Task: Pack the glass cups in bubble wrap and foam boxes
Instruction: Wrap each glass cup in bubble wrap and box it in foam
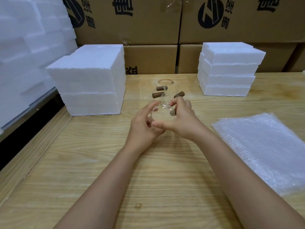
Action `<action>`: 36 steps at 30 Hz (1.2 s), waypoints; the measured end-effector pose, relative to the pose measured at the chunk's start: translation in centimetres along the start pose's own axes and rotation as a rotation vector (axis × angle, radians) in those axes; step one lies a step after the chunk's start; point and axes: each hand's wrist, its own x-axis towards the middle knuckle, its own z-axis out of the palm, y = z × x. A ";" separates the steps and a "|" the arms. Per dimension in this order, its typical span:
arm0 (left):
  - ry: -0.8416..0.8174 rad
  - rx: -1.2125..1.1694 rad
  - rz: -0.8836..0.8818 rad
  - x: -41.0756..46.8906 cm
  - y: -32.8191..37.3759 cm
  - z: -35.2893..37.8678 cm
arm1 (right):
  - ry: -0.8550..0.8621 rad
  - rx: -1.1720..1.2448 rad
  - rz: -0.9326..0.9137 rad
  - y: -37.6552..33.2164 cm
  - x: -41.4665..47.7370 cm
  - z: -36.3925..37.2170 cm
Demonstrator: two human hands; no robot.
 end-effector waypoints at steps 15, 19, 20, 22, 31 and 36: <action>-0.031 -0.166 -0.115 0.0 0.8 -0.4 | -0.073 0.328 -0.153 2.0 0.2 -2.5; -0.011 -0.121 -0.078 -0.1 1.0 -0.3 | 0.022 0.378 -0.126 1.6 0.4 -1.4; -0.009 -0.100 -0.062 -0.1 1.0 -0.3 | 0.060 0.405 -0.110 1.4 0.4 -1.0; -0.005 -0.055 -0.026 -0.2 0.9 -0.2 | 0.138 0.455 -0.077 1.1 0.3 -0.2; 0.016 0.047 0.049 -0.1 0.1 0.3 | 0.161 0.282 0.059 0.1 -0.2 1.7; 0.029 0.043 0.041 0.0 0.2 0.1 | 0.072 0.199 -0.051 0.8 -0.2 1.0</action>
